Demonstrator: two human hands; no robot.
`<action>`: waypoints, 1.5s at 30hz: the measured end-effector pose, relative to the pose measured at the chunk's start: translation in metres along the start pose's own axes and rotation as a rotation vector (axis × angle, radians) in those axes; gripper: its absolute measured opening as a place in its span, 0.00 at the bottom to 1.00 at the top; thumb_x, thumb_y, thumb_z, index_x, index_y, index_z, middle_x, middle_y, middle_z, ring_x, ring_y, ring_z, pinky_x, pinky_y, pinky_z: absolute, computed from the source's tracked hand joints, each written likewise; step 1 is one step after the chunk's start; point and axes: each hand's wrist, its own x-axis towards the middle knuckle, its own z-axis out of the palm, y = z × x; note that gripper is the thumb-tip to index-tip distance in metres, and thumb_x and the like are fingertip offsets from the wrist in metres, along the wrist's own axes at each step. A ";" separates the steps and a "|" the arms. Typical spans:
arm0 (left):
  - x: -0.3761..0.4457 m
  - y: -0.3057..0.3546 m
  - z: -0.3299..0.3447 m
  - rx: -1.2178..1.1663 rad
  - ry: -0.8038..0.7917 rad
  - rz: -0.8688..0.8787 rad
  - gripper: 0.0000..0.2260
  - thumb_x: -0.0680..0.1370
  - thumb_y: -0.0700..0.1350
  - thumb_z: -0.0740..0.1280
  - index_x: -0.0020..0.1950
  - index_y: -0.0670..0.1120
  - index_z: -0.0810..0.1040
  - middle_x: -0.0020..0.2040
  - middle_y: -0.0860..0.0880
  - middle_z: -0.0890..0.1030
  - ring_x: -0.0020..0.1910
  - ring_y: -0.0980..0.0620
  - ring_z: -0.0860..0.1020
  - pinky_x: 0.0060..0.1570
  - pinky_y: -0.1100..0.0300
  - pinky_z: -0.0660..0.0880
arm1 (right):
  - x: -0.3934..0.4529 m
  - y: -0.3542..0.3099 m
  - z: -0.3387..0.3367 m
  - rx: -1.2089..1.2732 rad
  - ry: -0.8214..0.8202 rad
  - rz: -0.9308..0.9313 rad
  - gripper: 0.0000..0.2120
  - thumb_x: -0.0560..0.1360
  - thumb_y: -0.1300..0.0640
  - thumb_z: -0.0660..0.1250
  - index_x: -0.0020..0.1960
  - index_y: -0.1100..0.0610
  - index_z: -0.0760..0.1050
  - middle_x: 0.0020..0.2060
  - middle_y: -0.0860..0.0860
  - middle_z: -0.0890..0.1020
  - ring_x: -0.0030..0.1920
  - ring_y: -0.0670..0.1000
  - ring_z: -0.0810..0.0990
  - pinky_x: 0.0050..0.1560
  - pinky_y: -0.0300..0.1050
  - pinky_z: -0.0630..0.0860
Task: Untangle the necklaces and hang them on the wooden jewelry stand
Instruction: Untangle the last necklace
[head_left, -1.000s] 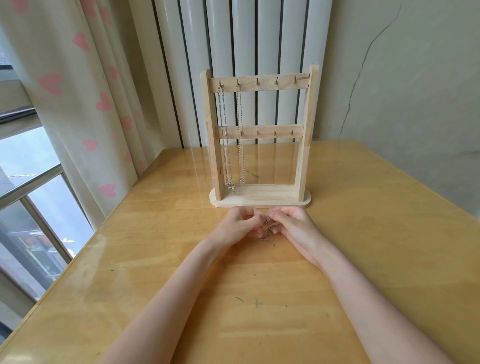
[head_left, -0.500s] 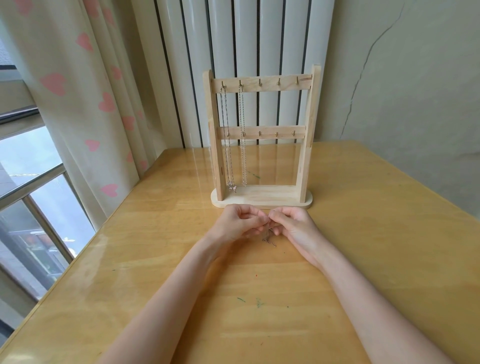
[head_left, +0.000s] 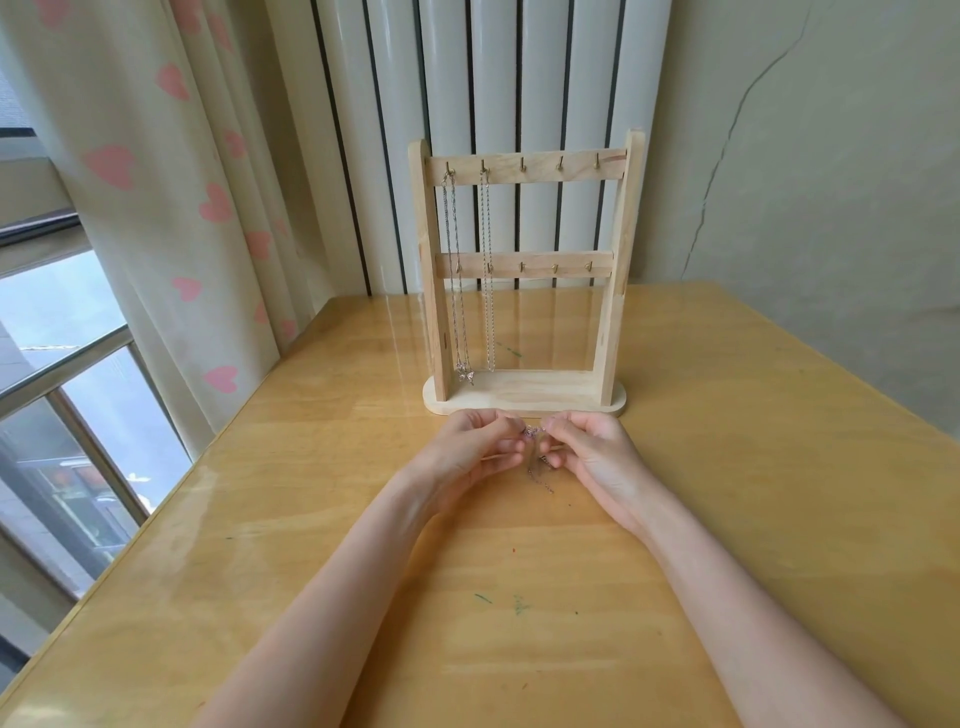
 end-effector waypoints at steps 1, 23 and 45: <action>0.000 -0.001 0.001 0.010 0.004 0.007 0.07 0.78 0.38 0.63 0.40 0.43 0.76 0.32 0.51 0.78 0.30 0.61 0.77 0.37 0.68 0.76 | 0.000 0.000 -0.001 0.008 0.001 0.005 0.08 0.76 0.68 0.61 0.39 0.64 0.74 0.30 0.54 0.75 0.33 0.50 0.70 0.32 0.37 0.68; -0.001 0.000 0.005 0.109 0.153 0.166 0.10 0.75 0.31 0.62 0.43 0.46 0.68 0.36 0.47 0.73 0.30 0.60 0.75 0.38 0.63 0.73 | 0.000 -0.004 0.000 0.102 -0.057 0.070 0.09 0.73 0.72 0.63 0.44 0.60 0.70 0.31 0.53 0.74 0.28 0.47 0.71 0.29 0.35 0.69; 0.007 -0.009 0.009 0.660 0.151 0.332 0.12 0.72 0.33 0.63 0.39 0.49 0.64 0.33 0.50 0.74 0.27 0.57 0.67 0.34 0.61 0.67 | -0.001 -0.002 0.000 -0.441 0.049 0.005 0.08 0.70 0.67 0.66 0.34 0.58 0.75 0.26 0.49 0.74 0.25 0.43 0.68 0.30 0.33 0.65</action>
